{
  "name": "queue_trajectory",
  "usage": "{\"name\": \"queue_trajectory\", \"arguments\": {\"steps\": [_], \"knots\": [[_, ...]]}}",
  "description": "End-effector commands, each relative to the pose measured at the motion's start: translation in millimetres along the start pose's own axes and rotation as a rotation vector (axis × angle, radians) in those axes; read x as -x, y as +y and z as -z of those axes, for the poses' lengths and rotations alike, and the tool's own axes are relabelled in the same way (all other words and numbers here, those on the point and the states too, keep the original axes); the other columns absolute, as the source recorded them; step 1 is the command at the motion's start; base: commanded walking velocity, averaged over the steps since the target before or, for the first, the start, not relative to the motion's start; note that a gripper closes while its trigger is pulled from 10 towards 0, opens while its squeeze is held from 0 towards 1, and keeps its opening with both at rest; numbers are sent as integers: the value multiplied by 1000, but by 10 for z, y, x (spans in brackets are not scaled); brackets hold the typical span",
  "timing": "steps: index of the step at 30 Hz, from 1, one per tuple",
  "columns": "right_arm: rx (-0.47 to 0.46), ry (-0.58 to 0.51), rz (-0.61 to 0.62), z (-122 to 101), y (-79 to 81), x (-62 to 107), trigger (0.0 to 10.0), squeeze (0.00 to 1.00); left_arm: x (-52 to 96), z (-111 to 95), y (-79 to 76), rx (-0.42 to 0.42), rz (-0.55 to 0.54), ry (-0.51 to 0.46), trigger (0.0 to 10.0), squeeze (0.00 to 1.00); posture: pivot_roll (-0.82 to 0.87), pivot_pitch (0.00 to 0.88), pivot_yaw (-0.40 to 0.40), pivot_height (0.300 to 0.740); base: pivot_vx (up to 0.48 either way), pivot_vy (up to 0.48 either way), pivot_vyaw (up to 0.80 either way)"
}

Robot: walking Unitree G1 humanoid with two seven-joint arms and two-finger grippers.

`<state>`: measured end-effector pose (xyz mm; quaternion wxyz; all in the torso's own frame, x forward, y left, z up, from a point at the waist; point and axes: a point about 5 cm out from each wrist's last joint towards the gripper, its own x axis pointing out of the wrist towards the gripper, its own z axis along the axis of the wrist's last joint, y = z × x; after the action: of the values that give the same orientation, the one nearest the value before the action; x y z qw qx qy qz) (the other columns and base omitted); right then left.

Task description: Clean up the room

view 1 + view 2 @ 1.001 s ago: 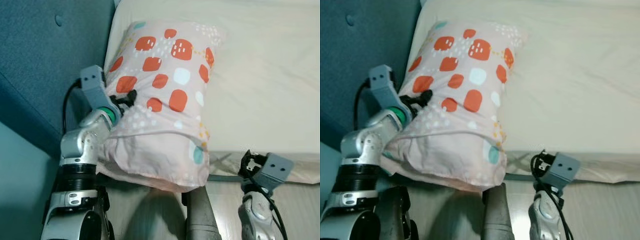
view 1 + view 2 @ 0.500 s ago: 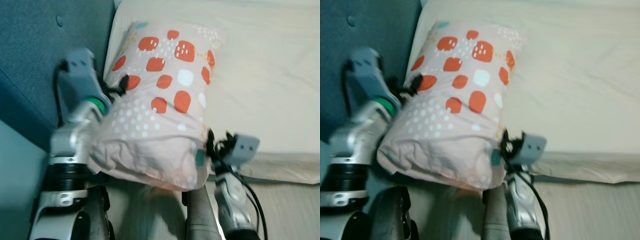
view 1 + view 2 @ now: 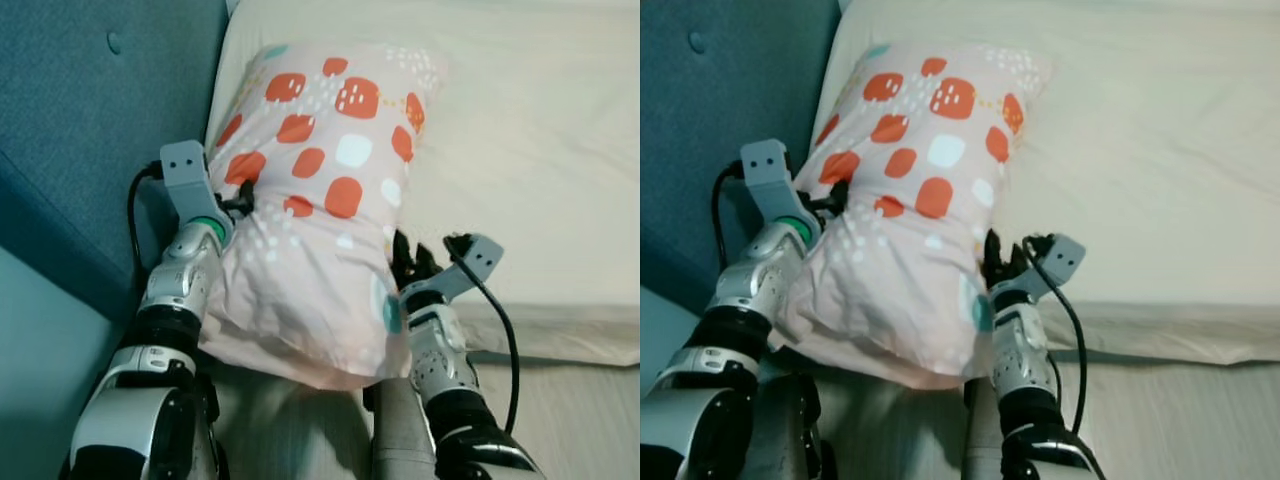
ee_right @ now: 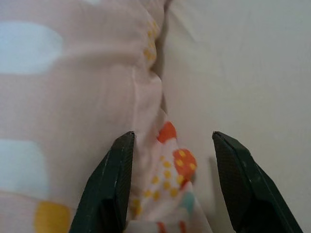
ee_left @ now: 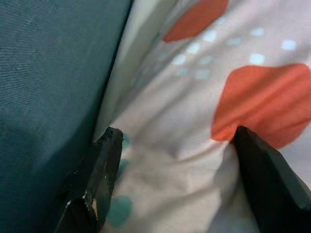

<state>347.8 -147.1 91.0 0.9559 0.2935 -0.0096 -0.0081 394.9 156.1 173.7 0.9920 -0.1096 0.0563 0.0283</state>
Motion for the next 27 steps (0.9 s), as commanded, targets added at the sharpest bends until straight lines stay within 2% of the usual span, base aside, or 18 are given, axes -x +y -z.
{"name": "queue_trajectory", "arguments": {"steps": [1,3,4,5,7,9,10,11,12,13,14,15,16,17,18,19,23,27], "knots": [[-15,50,49,100,-77,38,10000,0,5,204,79,-39,15,127,10000,1000,-60,161,96,566,0,0,0],[-15,50,49,100,-77,38,10000,0,5,204,79,-39,15,127,10000,1000,-60,161,96,566,0,0,0],[-26,47,57,95,-76,21,10000,0,58,549,41,-52,131,331,10000,0,-63,174,100,566,0,0,0],[-26,47,57,95,-76,21,10000,0,58,549,41,-52,131,331,10000,0,-63,174,100,566,0,0,0],[-32,31,39,65,-44,-6,10000,0,146,823,-19,13,216,478,10000,0,-73,181,100,566,0,0,0],[-32,31,39,65,-44,-6,10000,0,146,823,-19,13,216,478,10000,0,-73,181,100,566,0,0,0],[-36,20,26,44,-29,-20,10000,0,180,920,-66,29,240,512,10000,0,-74,182,100,566,0,0,0],[-44,10,10,24,-16,-33,10000,0,212,1000,-170,54,276,538,5804,0,-81,187,97,566,0,0,0],[-48,4,0,12,-9,-41,10000,0,234,1042,-272,83,314,552,5804,0,-81,187,97,566,0,0,0],[-48,4,0,12,-9,-41,10000,0,234,1042,-272,83,314,552,5804,0,-81,187,97,566,0,0,0],[-50,1,-6,4,-7,-47,10000,0,250,1057,-393,124,347,561,2431,0,-86,191,96,566,0,0,0],[-50,1,-6,4,-7,-47,10000,0,250,1057,-393,124,347,561,2431,0,-86,191,96,566,0,0,0],[-51,0,-8,1,-10,-50,10000,0,253,1037,-500,168,375,556,0,0,-87,192,95,566,0,0,0],[-50,0,-7,0,-13,-54,10000,0,236,958,-651,240,404,542,0,0,-82,196,96,566,0,0,0],[-50,0,-7,0,-13,-54,10000,0,236,958,-651,240,404,542,0,0,-82,196,96,566,0,0,0],[-54,1,-6,3,-11,-56,10000,0,215,877,-737,285,414,524,0,0,-79,199,97,566,0,0,0],[-85,0,-2,9,-1,-65,10000,0,183,760,-816,329,433,505,0,0,-73,200,99,566,0,0,0],[-181,-33,-34,-30,57,-94,10000,0,158,648,-884,328,450,478,0,0,-60,202,98,566,0,0,0]]}}
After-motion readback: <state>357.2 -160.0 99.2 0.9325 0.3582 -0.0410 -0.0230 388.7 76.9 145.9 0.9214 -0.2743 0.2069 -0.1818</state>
